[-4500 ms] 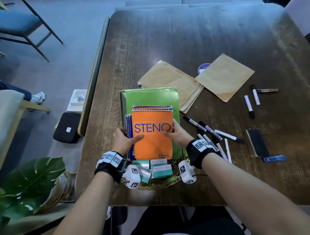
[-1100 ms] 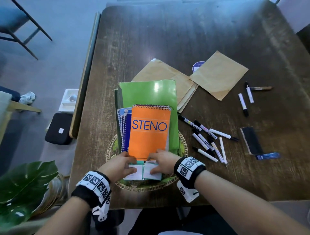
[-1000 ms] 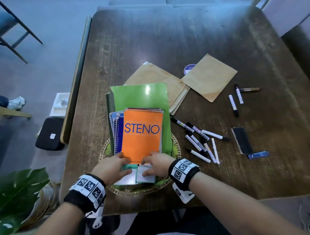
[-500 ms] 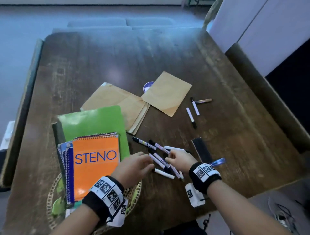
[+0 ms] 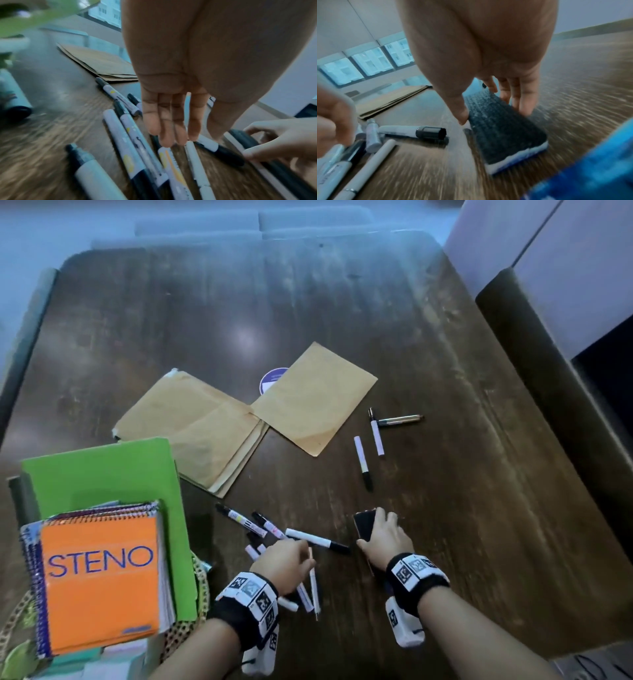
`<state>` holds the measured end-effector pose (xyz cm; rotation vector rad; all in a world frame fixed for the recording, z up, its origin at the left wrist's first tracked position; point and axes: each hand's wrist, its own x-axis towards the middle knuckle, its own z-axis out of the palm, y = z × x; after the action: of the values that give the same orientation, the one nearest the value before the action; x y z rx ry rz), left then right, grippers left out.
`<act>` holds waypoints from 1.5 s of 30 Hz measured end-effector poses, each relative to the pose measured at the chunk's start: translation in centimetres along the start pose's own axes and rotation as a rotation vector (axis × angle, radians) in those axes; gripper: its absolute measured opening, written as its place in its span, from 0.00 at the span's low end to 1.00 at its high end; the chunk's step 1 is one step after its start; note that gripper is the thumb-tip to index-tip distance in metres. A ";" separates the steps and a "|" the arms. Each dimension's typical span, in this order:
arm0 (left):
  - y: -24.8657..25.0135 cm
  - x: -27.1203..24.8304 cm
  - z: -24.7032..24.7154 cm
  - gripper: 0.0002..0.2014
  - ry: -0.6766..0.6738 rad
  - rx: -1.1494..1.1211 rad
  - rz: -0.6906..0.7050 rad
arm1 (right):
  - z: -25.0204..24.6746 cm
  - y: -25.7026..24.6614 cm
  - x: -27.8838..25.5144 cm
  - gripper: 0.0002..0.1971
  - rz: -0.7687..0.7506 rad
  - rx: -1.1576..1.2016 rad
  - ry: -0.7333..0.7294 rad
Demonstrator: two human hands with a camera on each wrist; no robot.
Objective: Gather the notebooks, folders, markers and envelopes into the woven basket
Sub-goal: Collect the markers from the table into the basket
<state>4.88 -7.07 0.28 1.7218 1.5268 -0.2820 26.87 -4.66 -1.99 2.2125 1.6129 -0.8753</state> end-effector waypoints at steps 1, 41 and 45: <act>-0.5 0.1 0.3 0.12 0.007 0.021 -0.071 | -0.3 -0.4 0.1 0.44 -0.038 -0.068 0.026; -7.0 0.2 2.4 0.25 0.492 -0.706 -0.598 | 4.7 -15.3 -0.9 0.16 -0.419 -0.061 -0.154; -6.6 0.3 2.5 0.21 0.475 -0.661 -0.598 | 4.4 -15.0 -0.5 0.12 -0.445 -0.102 -0.174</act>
<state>-0.19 -8.86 -4.22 0.8147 2.1530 0.3388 11.48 -2.23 -3.12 1.6809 2.0443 -1.0341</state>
